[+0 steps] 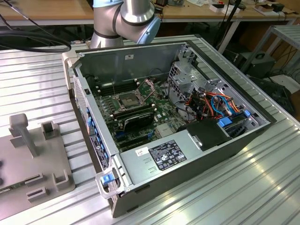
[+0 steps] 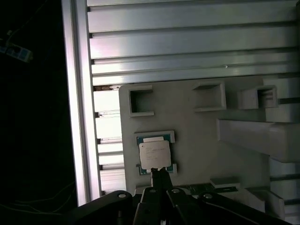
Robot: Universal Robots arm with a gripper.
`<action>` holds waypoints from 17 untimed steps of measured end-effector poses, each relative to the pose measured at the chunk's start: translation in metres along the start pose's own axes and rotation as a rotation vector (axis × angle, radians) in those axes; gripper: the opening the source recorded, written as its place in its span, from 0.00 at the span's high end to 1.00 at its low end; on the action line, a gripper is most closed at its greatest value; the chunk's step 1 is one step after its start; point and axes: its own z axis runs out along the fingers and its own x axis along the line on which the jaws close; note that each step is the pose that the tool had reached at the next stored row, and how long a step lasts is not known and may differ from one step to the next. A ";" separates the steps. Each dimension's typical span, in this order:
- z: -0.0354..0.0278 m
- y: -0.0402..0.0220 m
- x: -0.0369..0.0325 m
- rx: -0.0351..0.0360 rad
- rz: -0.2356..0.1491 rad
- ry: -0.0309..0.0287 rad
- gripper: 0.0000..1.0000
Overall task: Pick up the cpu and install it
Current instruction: 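Reach for the cpu, then pick up the cpu and move it towards the insertion slot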
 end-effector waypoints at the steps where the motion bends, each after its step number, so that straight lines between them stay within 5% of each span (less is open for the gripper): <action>1: 0.0001 0.0000 0.0000 0.0002 0.000 0.0003 0.89; 17: 0.0069 -0.0002 0.0002 0.0001 0.000 0.0002 0.89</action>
